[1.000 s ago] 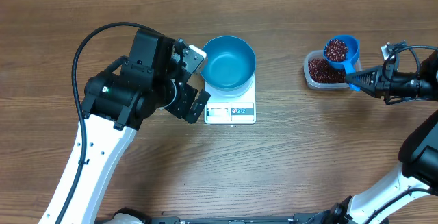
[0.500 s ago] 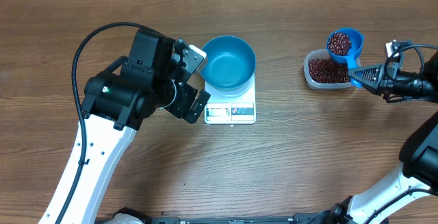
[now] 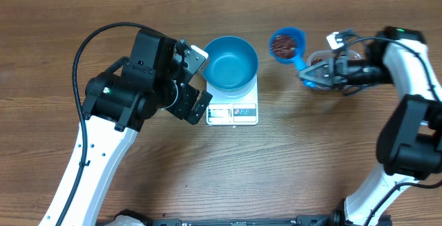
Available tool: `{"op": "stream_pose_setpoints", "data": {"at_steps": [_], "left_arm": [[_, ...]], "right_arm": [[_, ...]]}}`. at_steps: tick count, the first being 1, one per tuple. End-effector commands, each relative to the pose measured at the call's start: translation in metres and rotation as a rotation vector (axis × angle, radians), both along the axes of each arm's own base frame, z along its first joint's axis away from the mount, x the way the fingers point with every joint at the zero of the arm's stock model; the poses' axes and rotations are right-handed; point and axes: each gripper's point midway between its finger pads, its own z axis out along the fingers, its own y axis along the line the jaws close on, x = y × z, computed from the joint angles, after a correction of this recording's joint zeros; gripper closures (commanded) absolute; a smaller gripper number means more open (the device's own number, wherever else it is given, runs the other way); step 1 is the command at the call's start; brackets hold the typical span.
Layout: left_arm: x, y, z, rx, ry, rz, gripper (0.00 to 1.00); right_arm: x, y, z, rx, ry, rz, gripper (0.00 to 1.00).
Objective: Scoop item into bowl and weigh 150g on scale
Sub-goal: 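Carry the filled scoop left over the teal bowl, then tip the scoop to pour beans into the teal bowl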
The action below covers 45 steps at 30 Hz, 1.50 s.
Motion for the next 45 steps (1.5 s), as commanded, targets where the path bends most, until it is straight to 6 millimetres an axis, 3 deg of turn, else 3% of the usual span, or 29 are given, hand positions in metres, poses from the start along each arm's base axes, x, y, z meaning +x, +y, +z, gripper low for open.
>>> {"op": "stream_pose_setpoints", "data": {"at_steps": [1,7,18,27,39,45], "left_arm": [[0.0,-0.001,0.001,0.0,-0.001,-0.015,0.0],[0.0,-0.001,0.001,0.0,-0.001,-0.015,0.0],[0.0,-0.001,0.001,0.0,-0.001,-0.015,0.0],[0.0,-0.001,0.001,0.0,-0.001,-0.015,0.0],[0.0,-0.001,0.001,0.0,-0.001,-0.015,0.0],[0.0,-0.001,0.001,0.0,-0.001,-0.015,0.01]], "right_arm": [[-0.002,0.032,0.006,0.047,-0.063,0.068,0.96],[-0.005,0.067,-0.001,0.034,-0.195,0.181,0.96],[0.03,0.071,-0.025,-0.092,-0.46,0.216,0.96],[0.036,0.089,-0.052,-0.279,-0.579,0.325,0.96],[0.055,0.074,-0.059,-0.492,-0.627,0.348,0.96],[0.057,0.071,-0.05,-0.524,-0.665,0.34,0.96]]}}
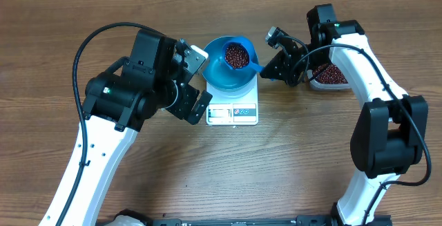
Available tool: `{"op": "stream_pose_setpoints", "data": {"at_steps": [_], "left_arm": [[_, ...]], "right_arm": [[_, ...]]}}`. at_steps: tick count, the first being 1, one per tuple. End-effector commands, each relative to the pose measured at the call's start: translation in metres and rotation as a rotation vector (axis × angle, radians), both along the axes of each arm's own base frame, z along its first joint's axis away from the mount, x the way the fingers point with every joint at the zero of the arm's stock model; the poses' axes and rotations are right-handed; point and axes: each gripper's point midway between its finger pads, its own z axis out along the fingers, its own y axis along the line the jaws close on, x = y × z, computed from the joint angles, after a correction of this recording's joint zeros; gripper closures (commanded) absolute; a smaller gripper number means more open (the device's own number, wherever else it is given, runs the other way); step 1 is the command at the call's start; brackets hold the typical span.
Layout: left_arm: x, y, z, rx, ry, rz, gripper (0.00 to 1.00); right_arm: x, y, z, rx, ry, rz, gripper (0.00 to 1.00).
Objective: Scoop item into bowl and weigh 150g on scale
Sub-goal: 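Tip the scoop to pour beans into the teal bowl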
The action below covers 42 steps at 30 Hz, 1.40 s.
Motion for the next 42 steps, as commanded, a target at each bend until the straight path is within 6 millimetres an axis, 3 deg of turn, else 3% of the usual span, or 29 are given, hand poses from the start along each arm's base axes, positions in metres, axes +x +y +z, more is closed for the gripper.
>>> {"op": "stream_pose_setpoints", "data": {"at_steps": [1,15,21,24,35,42], "left_arm": [[0.0,-0.001,0.001,0.0,-0.001,-0.015,0.0],[0.0,-0.001,0.001,0.0,-0.001,-0.015,0.0],[0.0,-0.001,0.001,0.0,-0.001,-0.015,0.01],[0.0,-0.001,0.001,0.0,-0.001,-0.015,0.0],[0.0,-0.001,0.001,0.0,-0.001,-0.015,0.0],[0.0,-0.001,0.001,0.0,-0.001,-0.015,0.01]], "right_arm": [[0.01,-0.003,0.021,-0.017,-0.086,-0.007,0.96],[0.016,-0.008,0.043,-0.051,-0.173,-0.036,0.96],[0.014,0.005,0.047,-0.044,-0.199,-0.005,0.96],[0.014,0.016,0.059,-0.032,-0.238,0.002,0.96],[0.014,0.023,0.085,-0.045,-0.332,-0.006,0.96],[0.014,0.024,0.087,-0.143,-0.379,-0.016,0.96]]}}
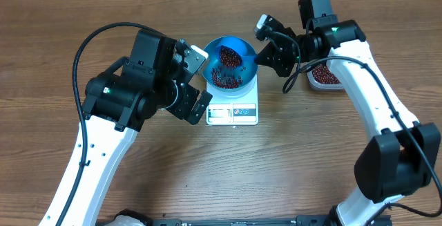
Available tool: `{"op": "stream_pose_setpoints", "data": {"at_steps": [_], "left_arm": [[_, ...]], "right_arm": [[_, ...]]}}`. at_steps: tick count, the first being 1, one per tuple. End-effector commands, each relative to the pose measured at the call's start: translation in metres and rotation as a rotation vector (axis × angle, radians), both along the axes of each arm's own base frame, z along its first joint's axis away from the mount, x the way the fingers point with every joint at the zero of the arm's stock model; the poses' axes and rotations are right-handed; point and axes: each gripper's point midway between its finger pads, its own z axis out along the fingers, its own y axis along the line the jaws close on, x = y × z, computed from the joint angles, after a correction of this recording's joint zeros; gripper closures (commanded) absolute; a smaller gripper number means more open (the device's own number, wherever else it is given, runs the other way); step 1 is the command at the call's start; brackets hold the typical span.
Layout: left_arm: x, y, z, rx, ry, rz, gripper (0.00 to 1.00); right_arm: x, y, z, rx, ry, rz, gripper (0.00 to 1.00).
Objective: Scoop item into bowl and weigh 150g on scale
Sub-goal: 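Tip the scoop to pour beans into the teal bowl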
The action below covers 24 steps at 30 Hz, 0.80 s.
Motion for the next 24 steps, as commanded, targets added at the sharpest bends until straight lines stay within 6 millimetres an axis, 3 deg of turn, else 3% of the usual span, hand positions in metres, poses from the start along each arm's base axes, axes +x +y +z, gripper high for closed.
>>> {"op": "stream_pose_setpoints", "data": {"at_steps": [1,9,17,24], "left_arm": [[0.0,-0.001,0.001,0.0,-0.001,-0.015,0.0],[0.0,-0.001,0.001,0.0,-0.001,-0.015,0.0],[0.0,-0.001,0.001,0.0,-0.001,-0.015,0.01],[0.0,-0.001,0.001,0.0,-0.002,-0.015,0.0]], "right_arm": [[0.003,0.002,0.029,-0.033,-0.098,-0.011,0.96],[0.002,0.008,0.021,-0.128,-0.109,-0.05,0.96],[-0.003,0.01,0.032,-0.159,-0.136,-0.08,0.96],[-0.007,0.009,0.027,-0.237,-0.132,-0.124,0.96]]}}
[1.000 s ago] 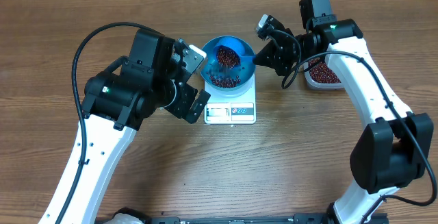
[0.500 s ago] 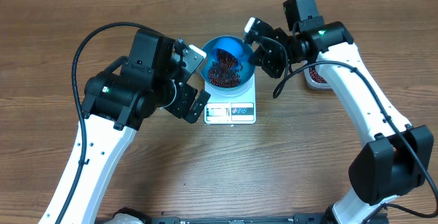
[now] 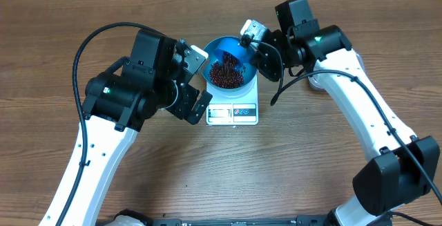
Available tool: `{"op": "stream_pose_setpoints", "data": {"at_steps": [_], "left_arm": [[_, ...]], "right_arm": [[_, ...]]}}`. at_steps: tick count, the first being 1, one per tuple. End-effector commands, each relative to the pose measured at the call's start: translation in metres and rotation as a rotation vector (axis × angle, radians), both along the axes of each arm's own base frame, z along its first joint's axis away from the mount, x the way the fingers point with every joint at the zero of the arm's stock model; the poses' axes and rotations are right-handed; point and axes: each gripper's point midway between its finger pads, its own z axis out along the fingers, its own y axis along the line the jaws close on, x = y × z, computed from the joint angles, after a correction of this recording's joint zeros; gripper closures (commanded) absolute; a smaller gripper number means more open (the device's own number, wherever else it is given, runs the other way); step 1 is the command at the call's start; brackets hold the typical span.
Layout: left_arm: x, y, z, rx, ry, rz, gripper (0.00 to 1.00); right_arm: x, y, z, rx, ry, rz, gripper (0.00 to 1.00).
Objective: Scoop item into bowl and weigh 150g on scale
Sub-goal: 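Tip the scoop to pour beans into the teal bowl, then carry the empty scoop right back toward the bean tub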
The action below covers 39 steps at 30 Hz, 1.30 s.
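A blue bowl (image 3: 215, 48) stands on a white scale (image 3: 232, 113) at the table's middle, with a heap of dark red beans (image 3: 226, 75) in it. Over the bowl's right side my right gripper (image 3: 251, 45) is shut on the handle of a blue scoop (image 3: 237, 50). The scoop is tipped steeply down into the bowl, and beans show at its mouth. My left gripper (image 3: 199, 79) stands open just left of the bowl and scale, holding nothing.
The bean container (image 3: 312, 82) sits at the right, almost wholly hidden under my right arm. My bulky left arm fills the table's left side. The table's back edge runs along the top of the view.
My right gripper has shifted left and tipped the scoop further, and the bean heap in the bowl looks bigger. The left arm has not moved.
First my right gripper held a full scoop near the bean container, and the bowl was empty. Then the full scoop hung level over the bowl. Then it was tilted with beans in the bowl. Now it is tipped steeply over a larger heap.
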Motion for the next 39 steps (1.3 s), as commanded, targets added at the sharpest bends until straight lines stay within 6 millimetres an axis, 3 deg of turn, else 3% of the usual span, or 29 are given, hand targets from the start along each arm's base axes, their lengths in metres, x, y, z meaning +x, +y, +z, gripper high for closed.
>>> {"op": "stream_pose_setpoints", "data": {"at_steps": [1,25,35,39], "left_arm": [[0.0,-0.001,0.001,0.0,-0.001,-0.015,0.0],[0.0,-0.001,0.001,0.0,-0.001,-0.015,0.0],[0.0,-0.001,0.001,0.0,-0.001,-0.015,0.01],[0.0,-0.001,0.001,0.0,-0.001,-0.015,0.0]], "right_arm": [[0.004,-0.001,0.022,-0.029,-0.067,-0.053,0.96],[-0.011,0.014,0.024,-0.323,-0.221,-0.209,0.96],[-0.018,0.026,0.02,-0.206,-0.131,-0.209,0.96],[-0.015,0.019,0.022,-0.083,-0.043,-0.258,0.96]]}}
